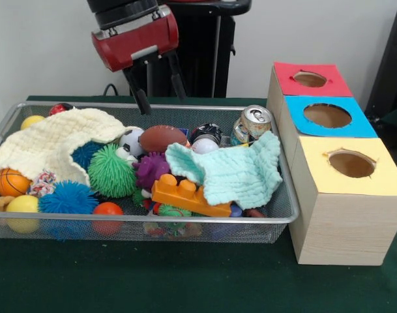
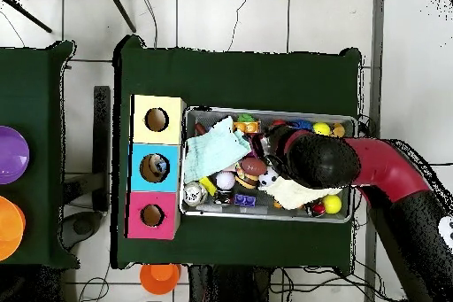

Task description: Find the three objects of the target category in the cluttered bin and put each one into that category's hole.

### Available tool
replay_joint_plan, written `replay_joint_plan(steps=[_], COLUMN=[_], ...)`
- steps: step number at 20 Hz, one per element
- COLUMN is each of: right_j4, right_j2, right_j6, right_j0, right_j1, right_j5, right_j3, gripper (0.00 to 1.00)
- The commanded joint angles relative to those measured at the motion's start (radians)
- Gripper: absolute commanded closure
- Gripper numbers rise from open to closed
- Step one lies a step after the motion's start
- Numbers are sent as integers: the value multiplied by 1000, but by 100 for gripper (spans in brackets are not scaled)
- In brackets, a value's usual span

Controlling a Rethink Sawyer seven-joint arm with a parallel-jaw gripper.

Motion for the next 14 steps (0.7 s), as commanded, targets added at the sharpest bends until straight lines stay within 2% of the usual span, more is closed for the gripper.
replay_joint_plan(steps=[1, 5, 14], right_j4=[-92, -156, -223], right_j2=[14, -34, -52], right_j6=[-14, -13, -3], right_j0=[11, 30, 31], right_j1=[60, 97, 136], right_j5=[-156, -207, -276], right_j3=[84, 62, 65], gripper=[0, 0, 0])
